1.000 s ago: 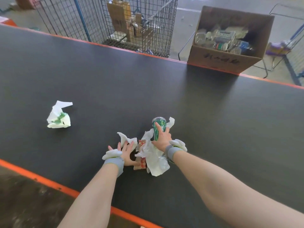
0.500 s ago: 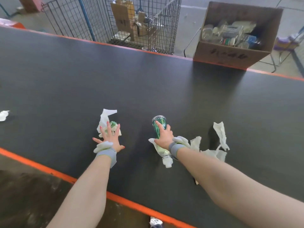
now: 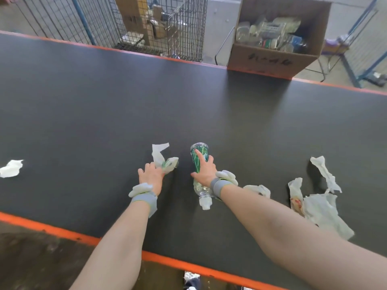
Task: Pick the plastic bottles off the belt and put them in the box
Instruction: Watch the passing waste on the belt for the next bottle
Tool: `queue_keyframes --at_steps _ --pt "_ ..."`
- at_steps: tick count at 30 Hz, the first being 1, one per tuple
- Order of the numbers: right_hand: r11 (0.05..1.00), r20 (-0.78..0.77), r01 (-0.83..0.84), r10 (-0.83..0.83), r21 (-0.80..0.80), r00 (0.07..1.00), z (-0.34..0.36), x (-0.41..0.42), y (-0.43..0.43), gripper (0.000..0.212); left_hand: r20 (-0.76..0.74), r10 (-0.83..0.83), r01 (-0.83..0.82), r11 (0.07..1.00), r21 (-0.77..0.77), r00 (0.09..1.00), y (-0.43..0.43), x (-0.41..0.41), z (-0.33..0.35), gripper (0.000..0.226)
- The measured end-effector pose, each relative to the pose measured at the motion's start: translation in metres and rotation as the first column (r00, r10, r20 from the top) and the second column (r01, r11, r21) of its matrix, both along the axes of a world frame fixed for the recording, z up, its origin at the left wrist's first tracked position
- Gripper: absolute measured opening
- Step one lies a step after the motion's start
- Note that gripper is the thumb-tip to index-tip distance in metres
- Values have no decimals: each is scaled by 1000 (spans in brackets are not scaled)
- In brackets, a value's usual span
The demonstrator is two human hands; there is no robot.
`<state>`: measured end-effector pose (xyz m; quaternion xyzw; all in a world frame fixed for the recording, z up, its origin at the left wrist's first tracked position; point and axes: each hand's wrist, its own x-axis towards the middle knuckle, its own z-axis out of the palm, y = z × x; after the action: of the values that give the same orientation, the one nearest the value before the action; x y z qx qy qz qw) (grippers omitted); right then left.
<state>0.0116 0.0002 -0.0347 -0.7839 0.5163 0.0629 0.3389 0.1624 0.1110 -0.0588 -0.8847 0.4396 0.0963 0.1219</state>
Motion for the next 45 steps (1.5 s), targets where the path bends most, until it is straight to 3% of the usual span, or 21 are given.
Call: queue_keyframes --at_steps 1,3,4,6,12,23,27,35,41,45 --pt "1000 13 18 -18 1 1000 3 -3 -3 86 -14 22 -23 999 -34 1000 -5 -2 5 33" --pt "998 40 51 -52 20 998 7 -5 -5 86 -111 62 -69 996 -60 992 -6 -3 9 66" --pt "997 51 73 -74 26 996 9 -8 -7 87 -152 49 -54 998 -24 987 -6 -5 11 84" --pt "994 55 108 -110 31 992 11 -17 -13 87 -169 42 -35 998 43 985 -8 -10 12 96" --pt "992 7 118 -119 40 993 22 -30 -31 86 -205 202 -177 975 131 958 -5 -9 27 77" --pt "889 163 406 -441 211 882 63 -62 -125 87 -247 -2 35 991 128 969 -139 -67 63 67" --pt "778 248 574 -626 255 739 87 -73 -205 86 -266 -45 65 995 69 963 -217 -80 68 67" --pt "705 447 674 -688 221 572 143 -59 -399 76 -257 -85 90 996 7 963 -366 -87 72 67" --pt "696 525 713 -639 84 562 185 -48 -544 67 -223 -8 -1 999 -41 975 -451 -77 39 62" --pt "665 514 746 -647 19 564 178 -42 -628 65 -211 -45 20 993 -120 977 -496 -73 4 60"
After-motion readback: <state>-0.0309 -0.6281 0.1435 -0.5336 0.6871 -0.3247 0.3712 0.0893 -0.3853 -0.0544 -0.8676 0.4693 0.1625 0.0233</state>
